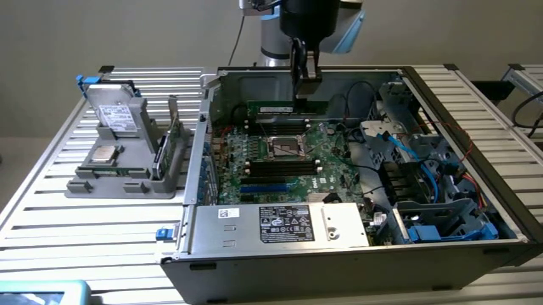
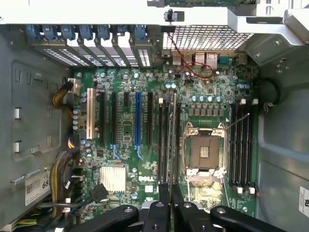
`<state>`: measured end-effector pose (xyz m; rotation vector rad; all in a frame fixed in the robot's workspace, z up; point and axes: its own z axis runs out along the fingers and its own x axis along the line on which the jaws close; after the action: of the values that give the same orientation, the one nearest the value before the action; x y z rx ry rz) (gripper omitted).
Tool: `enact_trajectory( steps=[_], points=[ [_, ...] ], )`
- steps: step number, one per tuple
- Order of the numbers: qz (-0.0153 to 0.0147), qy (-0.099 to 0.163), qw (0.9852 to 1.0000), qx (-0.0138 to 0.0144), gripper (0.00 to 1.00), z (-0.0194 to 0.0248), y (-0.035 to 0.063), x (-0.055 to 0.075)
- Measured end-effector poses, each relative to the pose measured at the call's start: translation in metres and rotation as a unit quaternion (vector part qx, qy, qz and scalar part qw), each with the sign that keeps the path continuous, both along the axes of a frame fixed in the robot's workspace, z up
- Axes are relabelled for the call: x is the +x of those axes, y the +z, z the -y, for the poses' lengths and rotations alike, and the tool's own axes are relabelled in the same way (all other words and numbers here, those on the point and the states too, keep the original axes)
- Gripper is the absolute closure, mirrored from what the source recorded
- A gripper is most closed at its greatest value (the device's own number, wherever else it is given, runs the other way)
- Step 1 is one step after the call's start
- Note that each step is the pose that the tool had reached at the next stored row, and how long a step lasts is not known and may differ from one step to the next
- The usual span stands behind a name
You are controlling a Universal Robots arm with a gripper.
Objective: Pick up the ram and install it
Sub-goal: 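Insert the ram into the slot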
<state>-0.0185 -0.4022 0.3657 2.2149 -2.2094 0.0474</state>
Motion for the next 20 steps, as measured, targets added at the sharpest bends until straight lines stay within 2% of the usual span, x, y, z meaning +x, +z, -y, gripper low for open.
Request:
enact_trajectory(
  steps=[2,3,5,14,20],
  points=[
    [0.0,0.0,1.0,-0.0059,0.86,-0.0002,-0.0017,0.0],
    [0.0001,0.0,1.0,-0.008,0.86,-0.0009,-0.003,0.0],
    [0.0005,0.0,1.0,-0.0082,0.86,-0.0029,-0.0062,0.0],
    [0.0028,0.004,1.0,-0.0082,0.86,-0.0034,-0.022,0.0],
    [0.0076,0.012,0.9999,-0.0087,0.86,-0.0043,-0.0301,-0.002]
  ],
)
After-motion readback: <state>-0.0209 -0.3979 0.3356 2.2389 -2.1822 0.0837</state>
